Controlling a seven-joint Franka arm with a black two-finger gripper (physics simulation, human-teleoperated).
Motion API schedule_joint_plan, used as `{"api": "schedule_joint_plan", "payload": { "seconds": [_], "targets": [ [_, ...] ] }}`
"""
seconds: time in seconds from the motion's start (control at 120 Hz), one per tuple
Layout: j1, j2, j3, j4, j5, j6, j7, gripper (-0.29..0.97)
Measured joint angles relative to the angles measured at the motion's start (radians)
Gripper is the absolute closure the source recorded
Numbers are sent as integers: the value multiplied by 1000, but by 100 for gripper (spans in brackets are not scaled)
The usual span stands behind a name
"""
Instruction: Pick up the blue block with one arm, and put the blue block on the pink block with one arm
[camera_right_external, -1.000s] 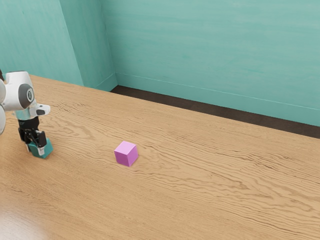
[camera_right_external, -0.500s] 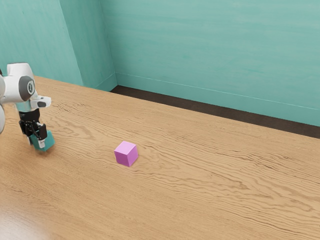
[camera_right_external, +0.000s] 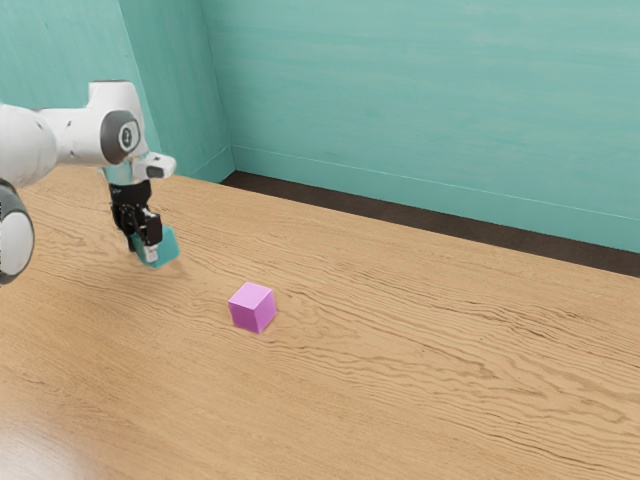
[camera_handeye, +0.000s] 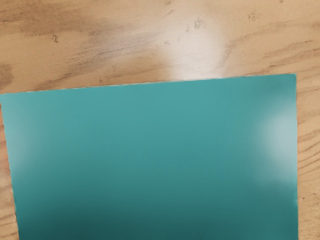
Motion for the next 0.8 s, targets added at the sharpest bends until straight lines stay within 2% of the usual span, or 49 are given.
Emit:
{"api": "schedule_joint_plan", "payload": {
  "seconds": [0.317, 0.8],
  "targets": [
    [-175, 27, 1, 62, -2, -53, -122, 32],
    [-247, 164, -1, 238, -40, -178, -400, 31]
  ]
}}
